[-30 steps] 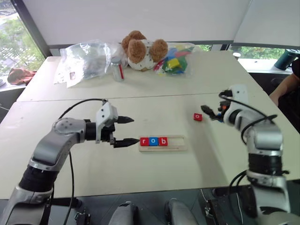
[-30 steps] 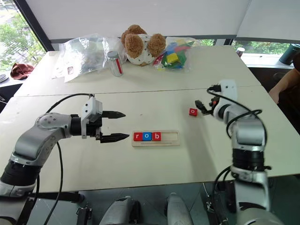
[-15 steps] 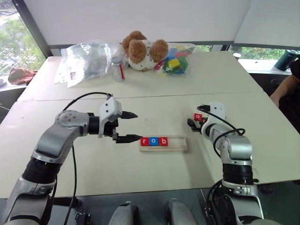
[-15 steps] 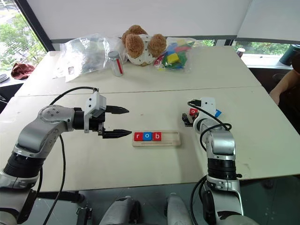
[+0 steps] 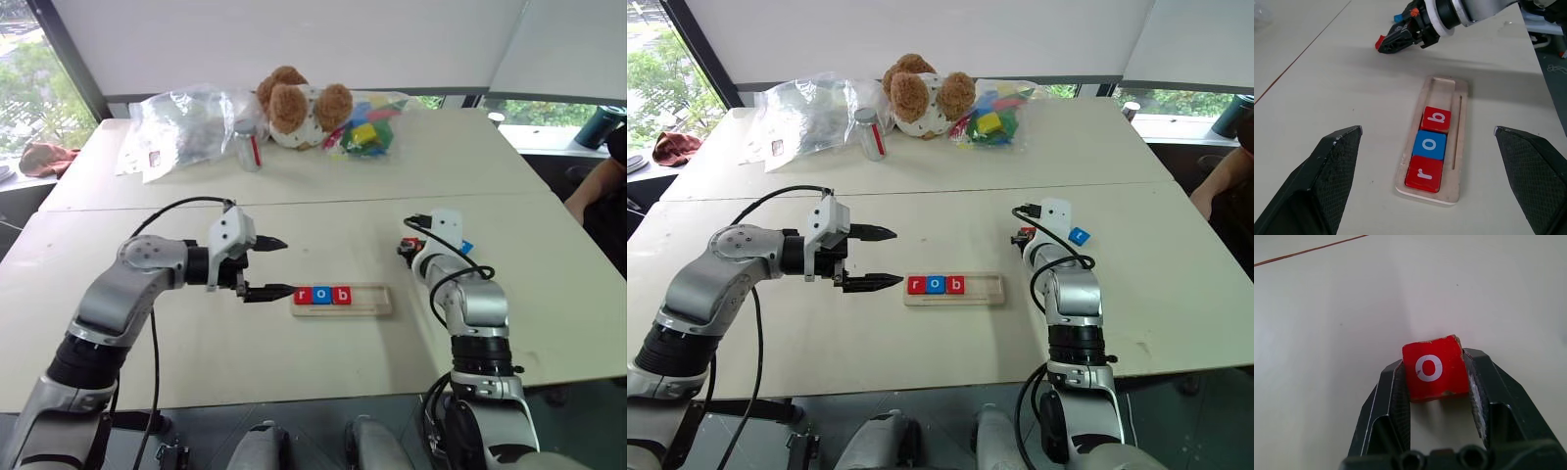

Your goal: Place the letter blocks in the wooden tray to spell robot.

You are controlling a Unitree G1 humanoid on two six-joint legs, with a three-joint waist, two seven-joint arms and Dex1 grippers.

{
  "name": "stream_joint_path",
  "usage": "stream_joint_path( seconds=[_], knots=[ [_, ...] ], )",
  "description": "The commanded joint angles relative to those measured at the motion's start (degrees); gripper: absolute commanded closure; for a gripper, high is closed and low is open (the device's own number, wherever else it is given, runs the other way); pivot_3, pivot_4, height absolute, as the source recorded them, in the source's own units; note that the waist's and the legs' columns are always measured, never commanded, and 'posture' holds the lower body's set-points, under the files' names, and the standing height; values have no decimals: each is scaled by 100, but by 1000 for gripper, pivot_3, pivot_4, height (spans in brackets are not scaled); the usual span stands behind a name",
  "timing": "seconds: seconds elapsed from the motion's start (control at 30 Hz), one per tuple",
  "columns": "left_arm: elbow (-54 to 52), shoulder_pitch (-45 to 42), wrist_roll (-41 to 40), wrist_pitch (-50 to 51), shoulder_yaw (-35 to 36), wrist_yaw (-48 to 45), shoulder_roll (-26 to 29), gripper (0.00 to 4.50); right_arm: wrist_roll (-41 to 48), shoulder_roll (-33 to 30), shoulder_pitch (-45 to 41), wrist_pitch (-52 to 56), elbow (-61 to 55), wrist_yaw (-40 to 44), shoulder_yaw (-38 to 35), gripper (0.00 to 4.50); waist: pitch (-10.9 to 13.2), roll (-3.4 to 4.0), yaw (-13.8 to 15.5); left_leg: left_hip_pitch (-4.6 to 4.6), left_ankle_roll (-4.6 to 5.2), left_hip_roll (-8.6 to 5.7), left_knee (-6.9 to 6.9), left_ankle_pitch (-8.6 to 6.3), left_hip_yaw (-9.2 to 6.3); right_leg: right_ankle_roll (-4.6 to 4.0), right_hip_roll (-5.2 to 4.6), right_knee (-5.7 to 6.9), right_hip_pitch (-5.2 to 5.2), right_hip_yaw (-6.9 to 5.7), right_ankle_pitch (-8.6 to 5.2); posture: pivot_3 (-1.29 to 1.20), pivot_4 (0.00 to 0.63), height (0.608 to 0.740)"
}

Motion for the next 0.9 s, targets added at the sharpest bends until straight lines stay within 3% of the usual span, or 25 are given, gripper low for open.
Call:
stream_joint_path(
  seconds=[0.03, 0.23, 0.53, 0.6, 0.7, 0.73, 0.77, 0.9],
  knots=[
    [-104, -90, 10, -140, -156, -192, -5, 0, -13, -128, 385, 816, -1539, -109, -169, 3328, 0, 0, 25, -2, 0, 0, 0, 0, -1, 0, 0, 0, -1, 0, 0, 0, 150, 740],
    [47, -329, 242, -483, -710, -552, -206, 0, 144, 199, 1403, 2555, -3805, -67, -560, 3328, -1, 1, 9, -19, 10, -1, 2, -5, -1, 0, 1, -9, -11, 0, 0, 0, 150, 740],
    [637, -810, 424, -810, -989, -825, -652, 0, -60, 673, 1621, 2532, -3501, -338, -958, 3328, -1, 2, -25, 4, 10, 0, 6, -5, 4, 0, 22, 4, 2, 0, 0, 0, 150, 740],
    [694, -815, 433, -827, -979, -834, -676, 0, -56, 682, 1556, 2505, -3455, -335, -994, 2234, -1, 2, -27, 4, 10, 3, 6, -4, 4, 0, 25, 3, 2, 1, 0, 0, 150, 740],
    [779, -807, 444, -834, -936, -838, -697, 0, -39, 652, 1540, 2525, -3412, -314, -959, 971, -1, 2, -19, 4, 10, 3, 6, -4, 4, 0, 24, 3, 2, 1, 0, 0, 150, 740],
    [812, -811, 436, -826, -906, -822, -706, 0, -36, 632, 1543, 2565, -3421, -307, -919, 329, -1, 1, -13, 4, 10, 3, 6, -4, 4, 0, 24, 3, 2, 2, 0, 0, 150, 740],
    [836, -815, 431, -820, -883, -811, -708, 0, -32, 617, 1544, 2584, -3438, -297, -891, 36, -1, 1, -13, 4, 10, 3, 6, -4, 4, 0, 23, 3, 3, 2, 0, 0, 150, 740],
    [935, -821, 398, -805, -714, -826, -574, 0, 17, -24, 1495, 2298, -3631, 21, -658, 36, 1, 4, -17, 4, 10, 3, 6, -4, 4, 0, 23, 3, 2, 2, 0, 0, 150, 740]
  ],
)
